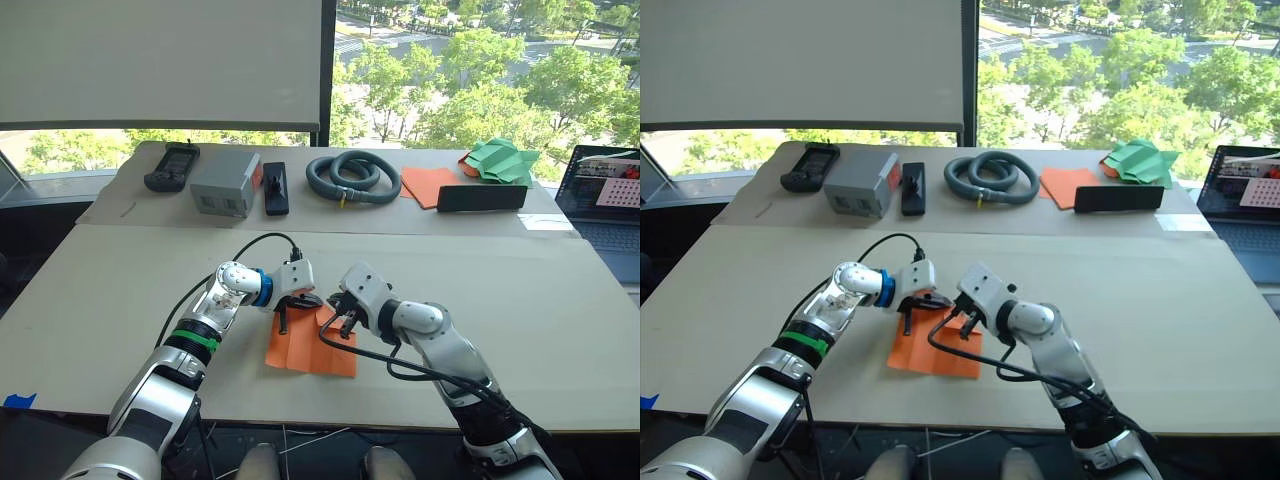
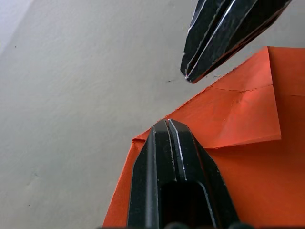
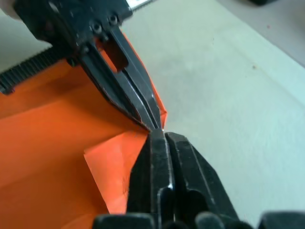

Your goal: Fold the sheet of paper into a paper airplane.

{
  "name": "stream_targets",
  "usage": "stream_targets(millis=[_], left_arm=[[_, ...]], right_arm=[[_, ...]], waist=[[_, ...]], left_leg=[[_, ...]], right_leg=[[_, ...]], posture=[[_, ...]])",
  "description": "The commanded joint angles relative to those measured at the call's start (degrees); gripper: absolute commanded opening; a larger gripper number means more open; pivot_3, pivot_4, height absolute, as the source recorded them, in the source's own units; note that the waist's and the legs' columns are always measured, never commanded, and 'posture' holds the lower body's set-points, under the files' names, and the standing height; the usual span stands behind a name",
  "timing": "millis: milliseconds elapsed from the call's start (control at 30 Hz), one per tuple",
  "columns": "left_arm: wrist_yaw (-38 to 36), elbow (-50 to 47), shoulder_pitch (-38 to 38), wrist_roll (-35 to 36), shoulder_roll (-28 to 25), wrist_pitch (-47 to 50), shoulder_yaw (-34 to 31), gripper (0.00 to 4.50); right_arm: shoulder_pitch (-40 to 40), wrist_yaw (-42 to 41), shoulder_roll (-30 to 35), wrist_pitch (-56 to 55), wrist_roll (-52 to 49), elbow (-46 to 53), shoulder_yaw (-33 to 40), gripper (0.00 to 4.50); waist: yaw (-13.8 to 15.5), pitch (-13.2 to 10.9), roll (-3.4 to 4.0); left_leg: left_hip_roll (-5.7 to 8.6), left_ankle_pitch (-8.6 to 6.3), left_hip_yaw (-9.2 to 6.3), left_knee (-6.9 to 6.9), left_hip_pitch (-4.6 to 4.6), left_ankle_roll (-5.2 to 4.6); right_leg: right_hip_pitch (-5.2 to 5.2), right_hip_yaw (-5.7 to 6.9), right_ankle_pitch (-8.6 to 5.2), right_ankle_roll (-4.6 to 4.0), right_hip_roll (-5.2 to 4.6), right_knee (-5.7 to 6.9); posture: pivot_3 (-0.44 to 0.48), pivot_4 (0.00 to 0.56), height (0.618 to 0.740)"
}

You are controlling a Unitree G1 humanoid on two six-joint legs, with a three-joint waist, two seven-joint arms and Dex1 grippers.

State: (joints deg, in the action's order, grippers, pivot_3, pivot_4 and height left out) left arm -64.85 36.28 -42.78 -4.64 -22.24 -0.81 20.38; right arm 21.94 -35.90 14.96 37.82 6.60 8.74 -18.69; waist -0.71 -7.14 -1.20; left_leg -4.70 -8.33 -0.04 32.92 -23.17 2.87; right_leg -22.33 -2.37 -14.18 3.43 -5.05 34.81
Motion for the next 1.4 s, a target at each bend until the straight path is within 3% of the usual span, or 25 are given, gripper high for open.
stream_targets(millis=[33,700,1400], left_arm=[[-0.56,0.88,1.13,-1.94,-0.34,1.13,1.52,0.00],[-0.48,0.26,1.28,-2.24,-0.97,1.46,1.63,0.00],[-0.82,0.57,1.28,-2.52,-1.61,1.10,1.99,0.00]], right_arm=[[1.87,1.35,-1.06,-2.35,-0.05,-2.15,-0.88,0.05],[-0.33,0.24,1.81,2.91,1.62,-6.84,-7.69,0.05],[-9.72,-0.94,8.25,9.74,1.53,2.87,-10.28,0.05]], waist=[[0.00,0.00,0.00],[0.01,0.57,0.07],[0.04,1.15,-0.19]], left_leg=[[0.00,0.00,0.00,0.00,-0.01,0.00],[0.00,-0.01,0.00,0.00,0.08,0.01],[0.00,-0.03,0.00,0.00,0.19,0.05]], right_leg=[[0.00,0.00,0.00,0.00,0.00,0.04],[0.01,0.00,-0.14,-0.02,0.00,0.10],[0.05,0.01,-0.26,-0.04,-0.07,0.09]], posture=[[0.000,0.150,0.714],[0.000,0.150,0.714],[0.000,0.150,0.714]])
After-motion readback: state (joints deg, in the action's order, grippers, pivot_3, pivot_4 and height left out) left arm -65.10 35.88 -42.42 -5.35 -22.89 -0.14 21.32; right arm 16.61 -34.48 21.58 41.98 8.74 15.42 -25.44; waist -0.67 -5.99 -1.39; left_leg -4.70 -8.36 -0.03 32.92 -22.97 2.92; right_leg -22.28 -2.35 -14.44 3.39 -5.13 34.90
